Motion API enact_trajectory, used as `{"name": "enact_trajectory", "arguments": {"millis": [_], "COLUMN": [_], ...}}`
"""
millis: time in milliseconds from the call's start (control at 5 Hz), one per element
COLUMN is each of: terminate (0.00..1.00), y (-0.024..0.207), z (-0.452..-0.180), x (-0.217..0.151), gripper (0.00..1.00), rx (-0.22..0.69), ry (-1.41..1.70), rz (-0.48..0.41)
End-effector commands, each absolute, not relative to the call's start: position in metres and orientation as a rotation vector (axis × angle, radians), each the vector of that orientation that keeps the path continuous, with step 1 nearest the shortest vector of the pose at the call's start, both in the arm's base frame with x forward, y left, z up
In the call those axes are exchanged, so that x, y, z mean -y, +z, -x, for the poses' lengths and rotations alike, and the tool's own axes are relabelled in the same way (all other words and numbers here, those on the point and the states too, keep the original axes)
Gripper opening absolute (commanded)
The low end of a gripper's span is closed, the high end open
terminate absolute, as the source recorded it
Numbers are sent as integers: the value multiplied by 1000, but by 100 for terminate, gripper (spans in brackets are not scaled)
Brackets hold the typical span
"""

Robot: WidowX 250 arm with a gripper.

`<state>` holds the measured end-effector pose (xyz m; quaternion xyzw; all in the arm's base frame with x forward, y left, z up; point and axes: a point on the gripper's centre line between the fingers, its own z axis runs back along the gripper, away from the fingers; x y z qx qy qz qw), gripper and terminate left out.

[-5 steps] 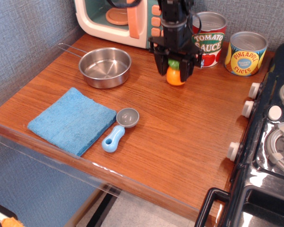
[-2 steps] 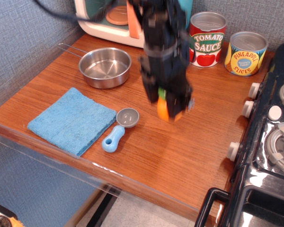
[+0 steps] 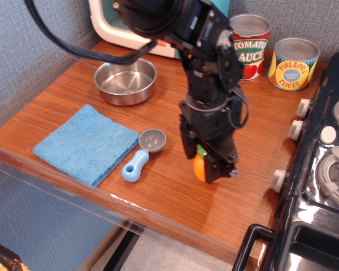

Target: Pick up the salt shaker and put it next to the stove on the right bottom corner.

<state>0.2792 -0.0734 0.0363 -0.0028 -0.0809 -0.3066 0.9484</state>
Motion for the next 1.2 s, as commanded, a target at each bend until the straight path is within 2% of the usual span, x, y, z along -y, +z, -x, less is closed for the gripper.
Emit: {"name": "enact_trajectory", "arguments": {"millis": [0, 400, 600, 800, 1000], "terminate": [0, 0, 0, 0, 0], "y": [52, 65, 97, 127, 126], "z": [-276, -280, -286, -286, -285], "x": [76, 73, 69, 58, 45], "gripper": [100, 100, 100, 100, 100], "rx": [195, 188, 244, 221, 145], "ry": [-661, -632, -573, -440, -304], "rz": [-5, 25, 75, 96, -14]}}
